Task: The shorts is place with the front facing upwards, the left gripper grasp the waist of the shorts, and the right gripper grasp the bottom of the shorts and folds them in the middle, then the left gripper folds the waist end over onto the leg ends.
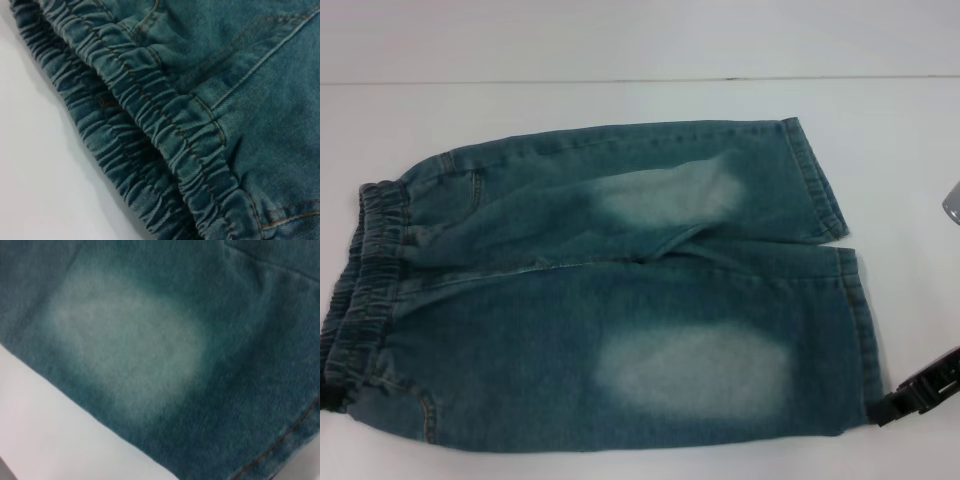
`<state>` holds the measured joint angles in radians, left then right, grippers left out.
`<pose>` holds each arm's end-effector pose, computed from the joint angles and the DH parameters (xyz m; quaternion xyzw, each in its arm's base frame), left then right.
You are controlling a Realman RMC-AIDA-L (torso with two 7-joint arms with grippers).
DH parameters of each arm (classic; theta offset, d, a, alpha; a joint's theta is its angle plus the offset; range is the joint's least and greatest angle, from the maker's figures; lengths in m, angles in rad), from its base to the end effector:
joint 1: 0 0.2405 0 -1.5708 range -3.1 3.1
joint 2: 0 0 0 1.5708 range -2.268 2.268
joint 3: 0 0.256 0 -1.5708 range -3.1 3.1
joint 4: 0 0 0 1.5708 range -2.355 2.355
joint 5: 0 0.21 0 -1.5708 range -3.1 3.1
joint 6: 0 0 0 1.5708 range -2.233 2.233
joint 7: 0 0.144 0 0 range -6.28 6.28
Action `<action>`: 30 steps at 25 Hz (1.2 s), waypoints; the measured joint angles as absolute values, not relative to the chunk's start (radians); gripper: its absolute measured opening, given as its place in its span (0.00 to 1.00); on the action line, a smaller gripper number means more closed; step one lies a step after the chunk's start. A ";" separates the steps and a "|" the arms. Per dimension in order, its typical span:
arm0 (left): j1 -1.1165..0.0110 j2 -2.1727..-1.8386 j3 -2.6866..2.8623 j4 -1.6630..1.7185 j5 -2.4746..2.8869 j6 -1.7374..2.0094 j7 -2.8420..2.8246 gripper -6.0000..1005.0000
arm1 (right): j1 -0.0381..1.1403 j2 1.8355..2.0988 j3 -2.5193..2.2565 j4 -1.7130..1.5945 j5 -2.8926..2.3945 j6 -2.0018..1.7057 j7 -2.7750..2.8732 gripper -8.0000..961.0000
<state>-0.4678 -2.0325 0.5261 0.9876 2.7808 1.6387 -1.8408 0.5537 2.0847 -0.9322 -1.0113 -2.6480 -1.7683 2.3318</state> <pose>-0.3634 0.2851 0.0766 -0.8772 -0.4426 0.1031 0.1551 0.2805 0.3034 0.0143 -0.8510 0.5046 -0.1428 0.0281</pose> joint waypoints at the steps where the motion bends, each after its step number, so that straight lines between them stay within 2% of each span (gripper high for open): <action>1: -0.468 -2.033 0.526 0.988 2.781 1.639 -1.841 0.09 | 0.554 2.085 -0.932 -1.011 -2.648 -1.765 2.332 0.29; 4: -0.467 -2.033 0.526 0.987 2.781 1.639 -1.841 0.09 | 0.555 2.085 -0.932 -1.014 -2.648 -1.759 2.335 0.17; 10: -0.466 -2.035 0.524 0.987 2.783 1.640 -1.841 0.09 | 0.555 2.083 -0.914 -1.023 -2.647 -1.761 2.317 0.07; 23: -0.509 -2.029 0.464 0.990 2.773 1.660 -1.897 0.09 | 0.556 2.070 -0.748 -0.972 -2.586 -1.745 2.097 0.06; 30: -0.547 -2.048 0.450 0.990 2.765 1.661 -1.968 0.09 | 0.552 2.085 -0.758 -0.949 -2.485 -1.710 2.034 0.04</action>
<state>-0.5465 -2.0477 0.4502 0.9900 2.7648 1.6610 -1.9685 0.5517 2.0851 -0.7577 -0.9492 -2.4850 -1.7100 2.0341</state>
